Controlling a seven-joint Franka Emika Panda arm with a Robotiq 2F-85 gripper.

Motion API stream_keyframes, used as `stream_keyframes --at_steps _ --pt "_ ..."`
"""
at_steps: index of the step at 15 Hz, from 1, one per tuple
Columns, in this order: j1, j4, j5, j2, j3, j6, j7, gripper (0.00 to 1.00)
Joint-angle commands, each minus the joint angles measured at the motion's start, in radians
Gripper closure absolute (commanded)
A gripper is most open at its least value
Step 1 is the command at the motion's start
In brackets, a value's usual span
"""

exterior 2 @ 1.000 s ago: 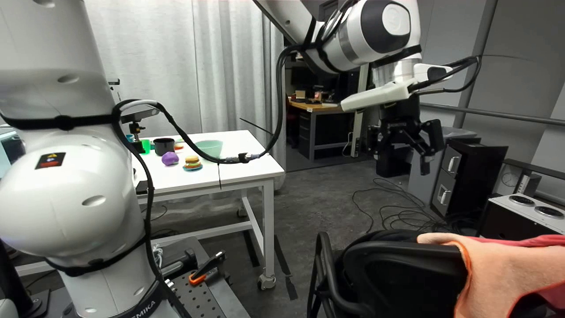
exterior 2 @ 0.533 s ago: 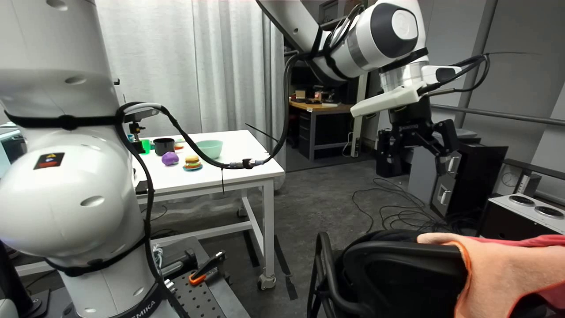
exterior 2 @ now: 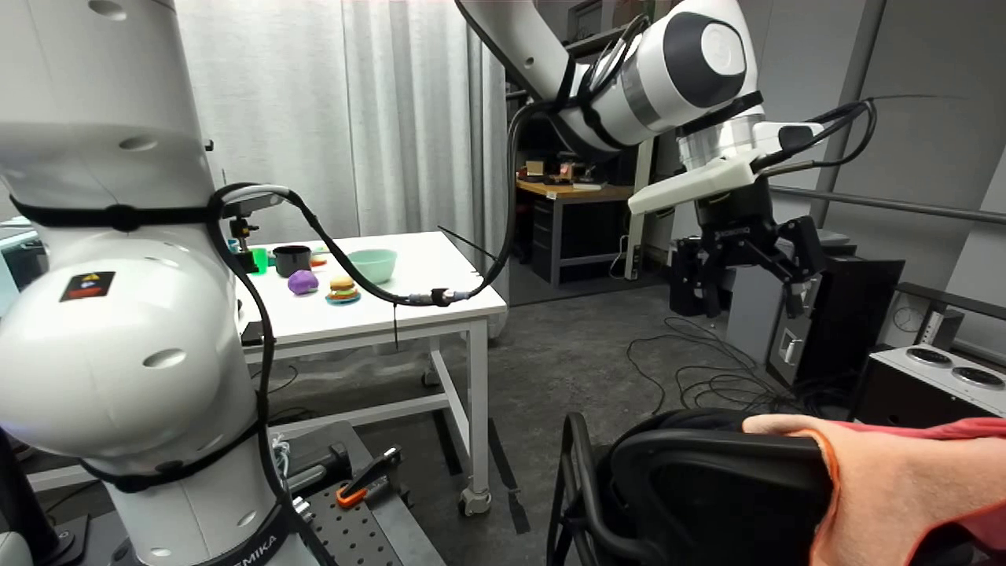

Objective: Take the towel and the shirt off the back of the chair and put them on the seat

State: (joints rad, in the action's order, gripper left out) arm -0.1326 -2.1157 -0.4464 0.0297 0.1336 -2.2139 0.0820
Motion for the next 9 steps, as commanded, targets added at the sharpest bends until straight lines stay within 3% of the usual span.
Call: stream_keyframes --at_steps 1,9 --pt "-0.008 0.041 -0.029 0.070 0.012 -0.023 -0.055 0.00" --pt "-0.012 0.108 -0.072 0.226 0.046 -0.027 -0.146 0.00"
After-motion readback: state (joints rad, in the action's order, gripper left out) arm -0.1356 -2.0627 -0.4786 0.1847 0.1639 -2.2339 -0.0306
